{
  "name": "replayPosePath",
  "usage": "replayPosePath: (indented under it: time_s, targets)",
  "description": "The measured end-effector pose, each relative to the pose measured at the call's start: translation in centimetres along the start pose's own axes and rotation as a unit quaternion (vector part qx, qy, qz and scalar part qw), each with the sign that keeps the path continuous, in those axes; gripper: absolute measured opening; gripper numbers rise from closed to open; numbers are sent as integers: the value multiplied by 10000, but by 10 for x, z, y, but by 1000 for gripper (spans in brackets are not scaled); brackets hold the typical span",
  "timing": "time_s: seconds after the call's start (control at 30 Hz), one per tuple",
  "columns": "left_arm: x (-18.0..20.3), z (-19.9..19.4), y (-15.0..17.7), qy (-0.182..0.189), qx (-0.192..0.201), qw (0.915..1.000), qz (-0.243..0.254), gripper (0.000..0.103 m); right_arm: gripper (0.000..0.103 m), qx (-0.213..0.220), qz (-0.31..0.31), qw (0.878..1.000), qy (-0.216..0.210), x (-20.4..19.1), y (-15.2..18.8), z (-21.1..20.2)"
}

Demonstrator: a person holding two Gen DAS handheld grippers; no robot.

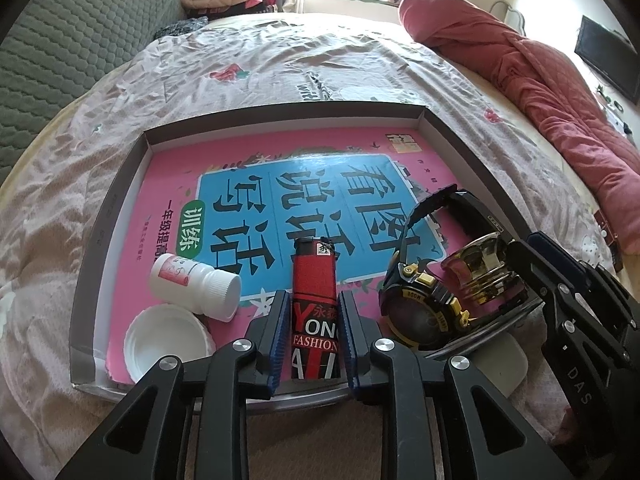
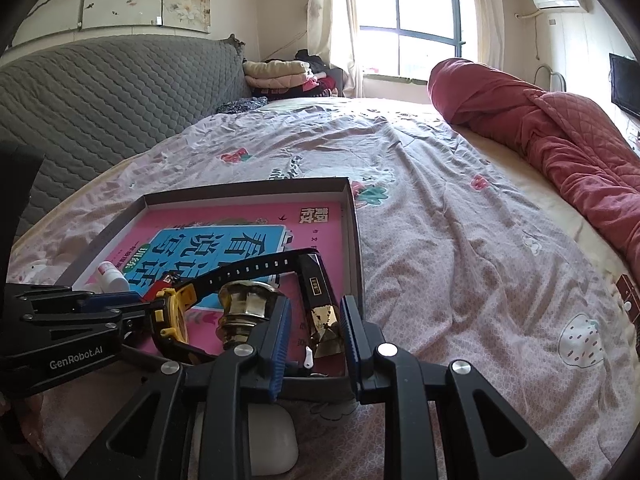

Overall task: Organize rigid objects
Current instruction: 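Lower the red lighter into the tray with the left gripper while the right gripper lowers the black case, then open the left gripper off the lighter while the right gripper opens off the black case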

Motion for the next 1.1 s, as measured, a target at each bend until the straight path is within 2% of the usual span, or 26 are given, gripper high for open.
replayPosePath:
  time_s: [0.23, 0.3, 0.6, 1.1]
  targets:
    - [-3, -1, 0, 9, -24, 10000, -73, 27, 25, -17, 18, 10000, 7, 2, 0, 1]
    - [-5, -1, 0, 12, -27, 9999, -96, 33, 25, -10, 15, 10000, -12, 2, 0, 1]
    - [-9, -3, 1, -32, -9, 9998, -173, 48, 31, 38, -41, 10000, -26, -3, 0, -1]
    - [-8, -15, 4, -91, 55, 9999, -95, 51, 37, 164, -110, 9998, -15, -4, -2, -6]
Point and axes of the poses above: each gripper's, at about its wrist camera, not at the fingertips, and z roughly the way its jaws point, x to its right, y to its underside, the point moved 8 cm from there along z, roughly the way its jaws point, and after that the axes turned 3 degrees about y, right-handed, at the moved point
